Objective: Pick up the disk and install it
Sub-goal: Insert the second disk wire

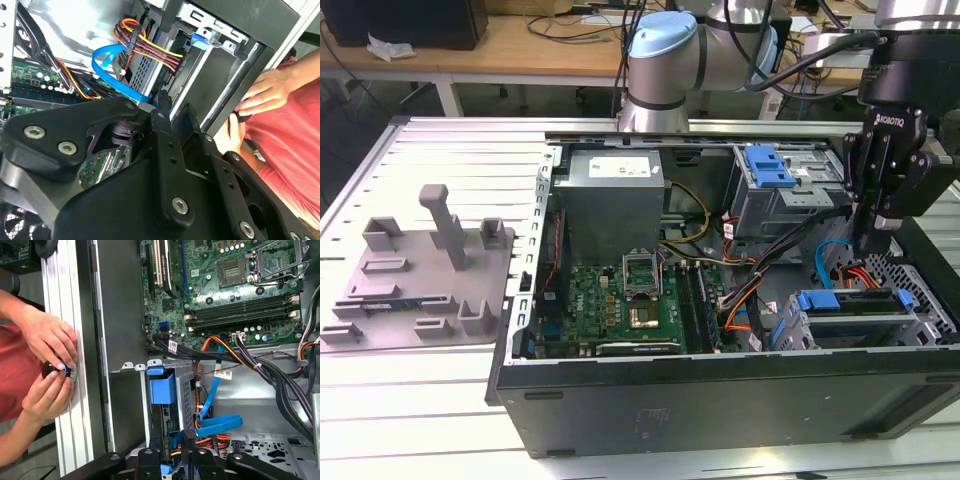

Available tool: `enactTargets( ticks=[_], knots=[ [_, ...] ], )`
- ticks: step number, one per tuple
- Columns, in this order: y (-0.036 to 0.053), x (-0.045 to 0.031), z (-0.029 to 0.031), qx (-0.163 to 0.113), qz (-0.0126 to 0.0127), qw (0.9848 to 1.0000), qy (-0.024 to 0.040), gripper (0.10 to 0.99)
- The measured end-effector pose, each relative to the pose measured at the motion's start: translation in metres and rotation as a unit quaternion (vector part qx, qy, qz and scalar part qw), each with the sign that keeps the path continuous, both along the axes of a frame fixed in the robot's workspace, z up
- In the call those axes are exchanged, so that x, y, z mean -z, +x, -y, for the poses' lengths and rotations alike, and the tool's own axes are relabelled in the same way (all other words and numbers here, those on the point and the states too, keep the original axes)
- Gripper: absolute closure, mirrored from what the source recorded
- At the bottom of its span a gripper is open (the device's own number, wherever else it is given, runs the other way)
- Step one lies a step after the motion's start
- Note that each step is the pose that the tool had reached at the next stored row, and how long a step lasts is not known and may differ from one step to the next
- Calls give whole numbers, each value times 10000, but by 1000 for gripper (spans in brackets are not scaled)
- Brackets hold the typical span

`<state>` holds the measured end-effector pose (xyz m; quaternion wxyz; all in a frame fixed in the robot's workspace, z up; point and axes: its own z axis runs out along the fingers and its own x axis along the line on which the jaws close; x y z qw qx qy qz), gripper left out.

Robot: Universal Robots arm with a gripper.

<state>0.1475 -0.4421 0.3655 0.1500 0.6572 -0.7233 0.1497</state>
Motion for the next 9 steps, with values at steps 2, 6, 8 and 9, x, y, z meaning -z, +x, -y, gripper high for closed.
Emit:
enactTargets(
  ticks=[2, 6, 8, 9],
  knots=[
    [-2, 2, 0, 1, 20, 10000, 0, 780],
    [-14, 25, -1, 0, 89, 10000, -1, 780],
    [-21, 50, 0, -1, 119, 9999, 1, 780],
    [-21, 50, 0, -1, 119, 9999, 1, 780]
  ],
)
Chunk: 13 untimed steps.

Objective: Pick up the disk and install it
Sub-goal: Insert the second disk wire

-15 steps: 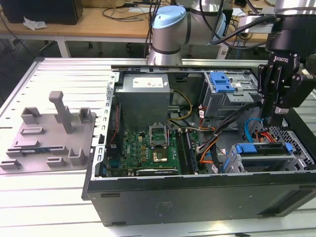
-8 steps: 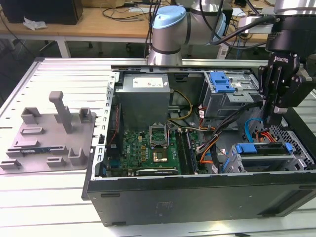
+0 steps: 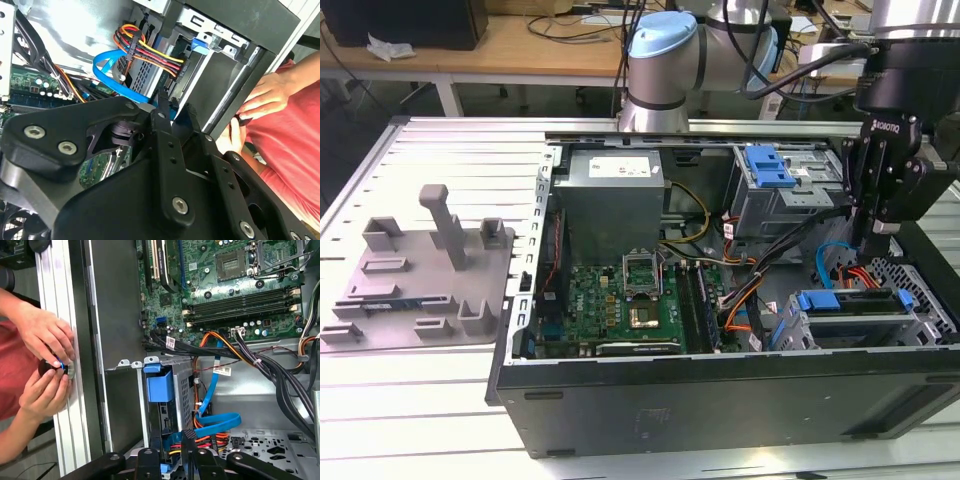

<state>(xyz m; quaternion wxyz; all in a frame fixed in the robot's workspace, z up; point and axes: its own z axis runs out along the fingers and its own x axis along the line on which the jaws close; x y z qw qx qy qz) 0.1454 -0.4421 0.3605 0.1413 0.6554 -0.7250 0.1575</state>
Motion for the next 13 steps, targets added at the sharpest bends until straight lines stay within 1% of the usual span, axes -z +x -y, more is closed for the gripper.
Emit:
enactTargets(
  ticks=[4, 5, 6, 7, 9, 10, 11, 13],
  knots=[
    [0, 3, 2, 0, 1, 10000, 3, 780],
    [0, 3, 7, 1, 1, 10000, 12, 780],
    [0, 2, 13, 1, 1, 10000, 34, 780],
    [0, 2, 30, 0, 1, 10000, 92, 780],
    [0, 2, 47, 1, 1, 9999, 153, 780],
    [0, 2, 57, 0, 1, 9998, 207, 780],
    [0, 2, 71, 0, 2, 9995, 303, 780],
    [0, -4, 81, 0, 7, 9990, 453, 780]
  ],
)
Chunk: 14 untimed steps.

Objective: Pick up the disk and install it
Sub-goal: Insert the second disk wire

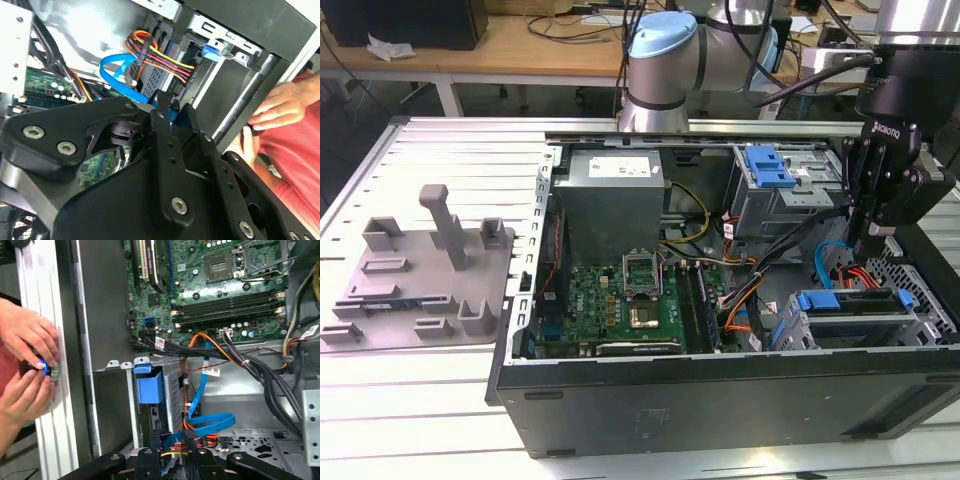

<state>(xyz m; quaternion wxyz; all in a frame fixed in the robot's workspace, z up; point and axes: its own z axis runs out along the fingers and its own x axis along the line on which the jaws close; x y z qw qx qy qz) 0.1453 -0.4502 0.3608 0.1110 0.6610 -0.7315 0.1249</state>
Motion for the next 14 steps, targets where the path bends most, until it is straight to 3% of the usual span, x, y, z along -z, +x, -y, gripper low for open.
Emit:
enactTargets(
  ticks=[5, 10, 12, 14],
  knots=[
    [0, -19, 6, 0, 4, 9999, 115, 780],
    [-1, -20, 9, 0, 5, 9999, 123, 796],
    [0, -20, 11, 1, 5, 9999, 124, 925],
    [-1, -20, 13, 2, 4, 9999, 125, 925]
  ],
)
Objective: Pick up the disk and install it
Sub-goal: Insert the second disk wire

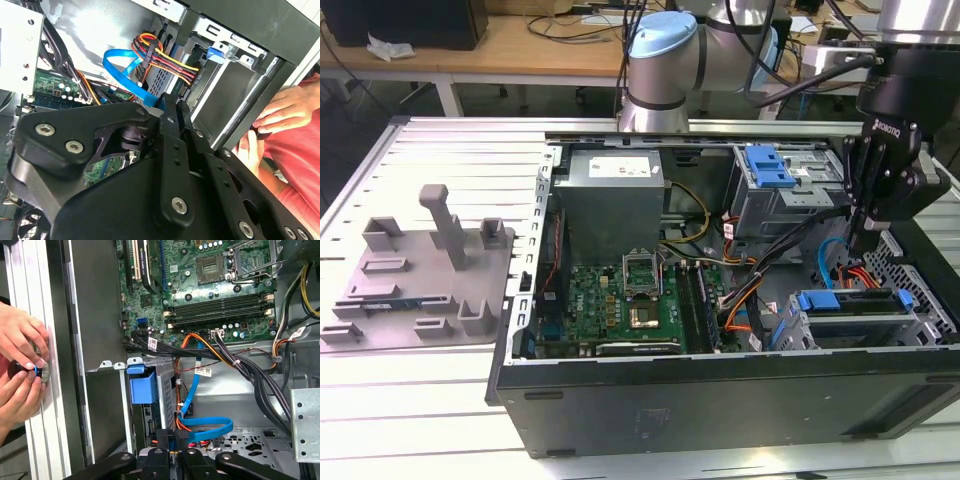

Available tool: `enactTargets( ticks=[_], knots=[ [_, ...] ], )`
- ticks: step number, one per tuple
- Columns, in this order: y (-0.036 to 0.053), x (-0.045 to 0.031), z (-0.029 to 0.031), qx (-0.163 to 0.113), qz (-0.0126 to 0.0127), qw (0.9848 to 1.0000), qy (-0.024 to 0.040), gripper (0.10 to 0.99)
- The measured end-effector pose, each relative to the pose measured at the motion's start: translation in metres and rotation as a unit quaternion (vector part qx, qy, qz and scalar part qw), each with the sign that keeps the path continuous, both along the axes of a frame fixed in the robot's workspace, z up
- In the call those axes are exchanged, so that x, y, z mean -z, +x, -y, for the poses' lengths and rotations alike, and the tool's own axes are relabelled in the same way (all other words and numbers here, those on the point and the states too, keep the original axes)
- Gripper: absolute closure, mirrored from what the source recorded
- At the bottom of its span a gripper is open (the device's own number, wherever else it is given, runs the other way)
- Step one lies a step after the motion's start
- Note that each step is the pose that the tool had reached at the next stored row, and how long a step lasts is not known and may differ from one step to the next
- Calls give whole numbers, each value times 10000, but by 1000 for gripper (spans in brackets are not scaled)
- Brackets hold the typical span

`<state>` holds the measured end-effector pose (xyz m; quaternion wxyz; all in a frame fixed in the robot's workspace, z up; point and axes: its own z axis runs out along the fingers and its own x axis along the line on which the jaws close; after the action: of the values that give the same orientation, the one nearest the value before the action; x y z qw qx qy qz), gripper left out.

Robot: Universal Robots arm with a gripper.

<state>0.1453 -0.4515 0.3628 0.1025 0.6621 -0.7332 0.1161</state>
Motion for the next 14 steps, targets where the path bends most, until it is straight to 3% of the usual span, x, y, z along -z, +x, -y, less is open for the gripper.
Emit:
enactTargets(
  ticks=[2, 6, 8, 13, 14],
  knots=[
    [0, 0, 17, 3, 0, 10000, 5, 925],
    [0, 0, 125, 4, 5, 9999, 108, 925],
    [0, 0, 182, 3, 37, 9996, 264, 925],
    [-2, 1, 289, 3, 88, 9985, 536, 925],
    [-4, 3, 315, 3, 91, 9984, 558, 925]
  ],
)
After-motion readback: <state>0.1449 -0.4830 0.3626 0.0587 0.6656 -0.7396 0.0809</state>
